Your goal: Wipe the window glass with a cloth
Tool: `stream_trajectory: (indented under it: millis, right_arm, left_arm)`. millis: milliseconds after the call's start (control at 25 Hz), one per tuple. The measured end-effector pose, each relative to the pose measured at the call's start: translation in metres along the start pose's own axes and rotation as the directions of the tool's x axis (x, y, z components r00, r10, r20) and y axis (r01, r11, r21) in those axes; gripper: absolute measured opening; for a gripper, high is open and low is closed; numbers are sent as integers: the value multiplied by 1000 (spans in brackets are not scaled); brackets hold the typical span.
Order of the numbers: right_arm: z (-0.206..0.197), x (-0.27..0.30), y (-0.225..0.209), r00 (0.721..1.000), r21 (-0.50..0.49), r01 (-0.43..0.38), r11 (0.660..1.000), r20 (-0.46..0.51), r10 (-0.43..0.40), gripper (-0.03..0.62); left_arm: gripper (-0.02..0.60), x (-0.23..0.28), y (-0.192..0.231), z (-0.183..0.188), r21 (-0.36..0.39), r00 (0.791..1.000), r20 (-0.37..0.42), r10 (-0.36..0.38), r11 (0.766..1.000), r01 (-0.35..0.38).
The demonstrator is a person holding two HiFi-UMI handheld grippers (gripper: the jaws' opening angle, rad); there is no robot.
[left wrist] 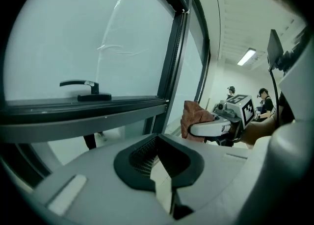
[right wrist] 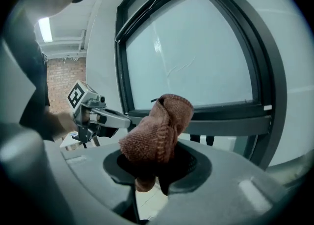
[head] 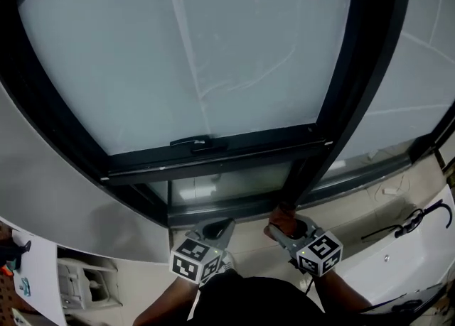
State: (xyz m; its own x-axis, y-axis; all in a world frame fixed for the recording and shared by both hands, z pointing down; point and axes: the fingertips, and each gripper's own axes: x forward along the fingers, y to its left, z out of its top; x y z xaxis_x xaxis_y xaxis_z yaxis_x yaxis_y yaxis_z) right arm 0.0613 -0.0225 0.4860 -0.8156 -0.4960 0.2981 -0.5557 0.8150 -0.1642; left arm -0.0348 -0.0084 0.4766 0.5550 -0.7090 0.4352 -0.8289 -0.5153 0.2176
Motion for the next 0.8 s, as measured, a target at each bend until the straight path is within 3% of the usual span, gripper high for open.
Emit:
stream_trajectory:
  millis: [160,280,520,640,720,800]
  right_arm:
    - [45,43,-26,994,-26,91,996,63,-89,109]
    - [83,62,-48,980,-71,169,983,121,-160,109]
    - [165,57,-98,922,-223,353,909,246,-298,109]
    - [205,47,-123,893,-401,441,803,283,-349,109]
    - [232,40,-142,865,-524,501,689,312,-392,109]
    - [266,31,-156,827,-628,555,545,350,-439,109]
  left_arm:
    - [17,16,46,19,97,998,-56,-39,994,44]
    - [17,27,66,36,140,995,-52,-81,986,87]
    - [17,51,84,58,139,988,-35,-148,979,152]
    - [17,63,80,66,129,983,-34,-182,974,184]
    - [17,72,79,72,128,983,-29,-179,975,182]
    - [17,81,79,79,117,986,-18,-165,979,166]
